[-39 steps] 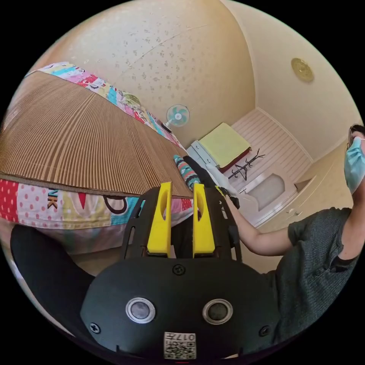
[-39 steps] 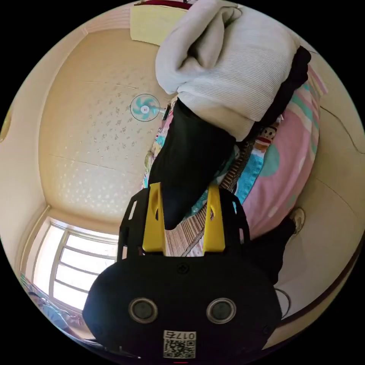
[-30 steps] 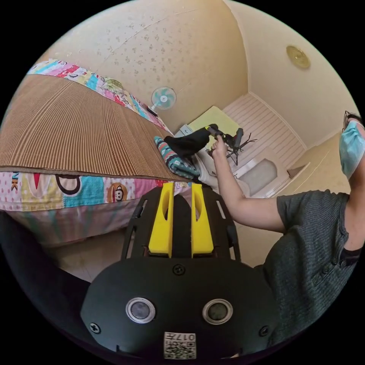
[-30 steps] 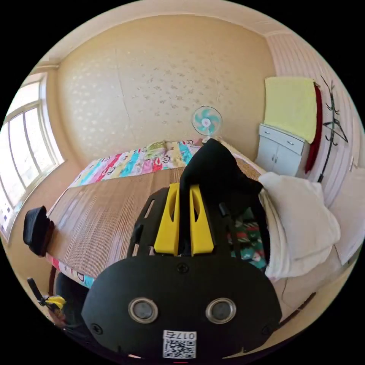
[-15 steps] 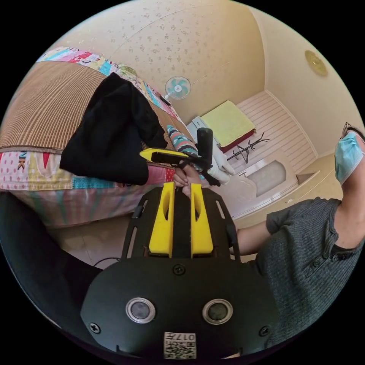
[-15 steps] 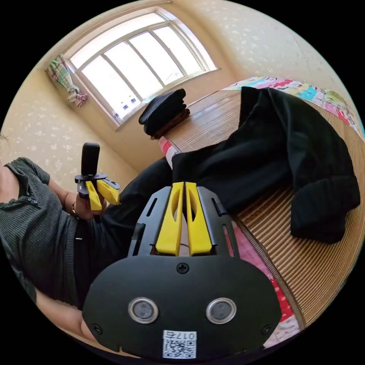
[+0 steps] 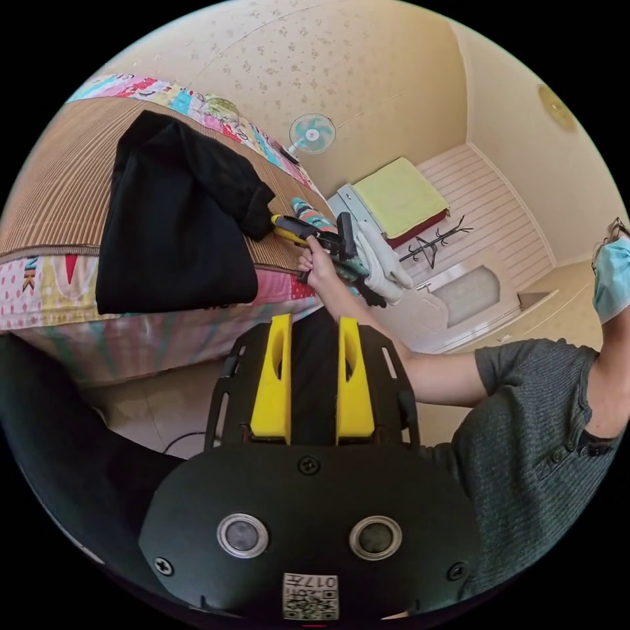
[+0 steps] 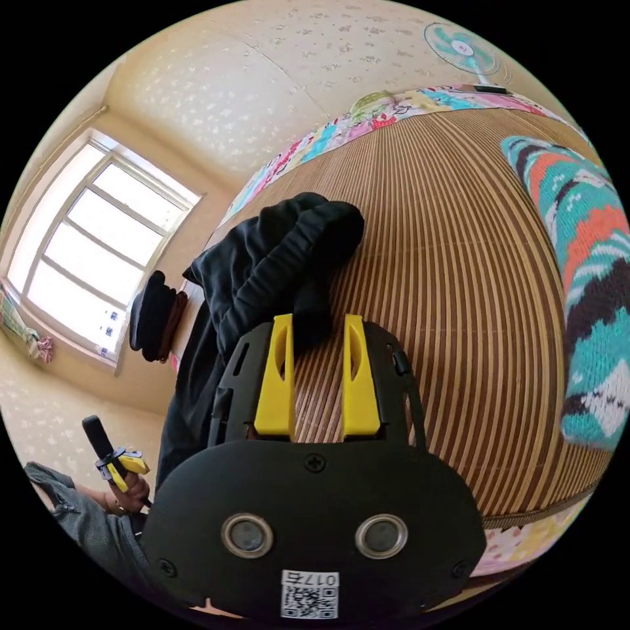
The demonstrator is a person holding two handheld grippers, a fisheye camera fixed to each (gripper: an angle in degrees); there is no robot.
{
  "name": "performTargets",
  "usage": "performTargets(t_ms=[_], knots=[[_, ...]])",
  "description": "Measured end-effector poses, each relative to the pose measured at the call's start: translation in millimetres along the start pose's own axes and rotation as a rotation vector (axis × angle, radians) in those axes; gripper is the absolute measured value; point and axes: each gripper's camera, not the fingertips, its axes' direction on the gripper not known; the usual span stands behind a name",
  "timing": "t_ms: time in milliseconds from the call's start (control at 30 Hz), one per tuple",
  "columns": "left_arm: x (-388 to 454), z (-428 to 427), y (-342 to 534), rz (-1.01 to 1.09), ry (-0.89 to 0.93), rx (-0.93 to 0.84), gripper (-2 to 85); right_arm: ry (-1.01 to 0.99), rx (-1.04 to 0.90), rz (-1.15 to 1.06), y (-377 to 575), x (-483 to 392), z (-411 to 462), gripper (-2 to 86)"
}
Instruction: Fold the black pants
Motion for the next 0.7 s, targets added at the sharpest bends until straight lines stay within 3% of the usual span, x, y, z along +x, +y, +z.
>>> performTargets(t_ms=[267,400,533,600,700], knots=[[-27.1,-13.0,-13.4,0.04,-0.178,0.035,12.6,-0.395,-0.04,-0.223,50.4,-115.4,-40.3,3.6],[-54.6,-1.1,-36.4,0.004,-0.229,0.031,16.4,-0.577,-0.104,-0.12,91.6,-149.7,-32.6,3.3],[-77.1,-0.2,-60.4,-0.021,-0.135,0.11,22.6,-0.492,-0.144,-0.13,116.3,-161.1,-31.6,3.2],[-86.1,4.0,-64.9,-0.026,-0.107,0.089,22.2,-0.424,-0.194,-0.216,115.4,-164.7,-38.0,3.3],[-109.9,7.8,-61.3,-0.062,0.094,0.13,16.3,-0.374,-0.302,-0.297,110.5,-162.9,-42.1,3.8]])
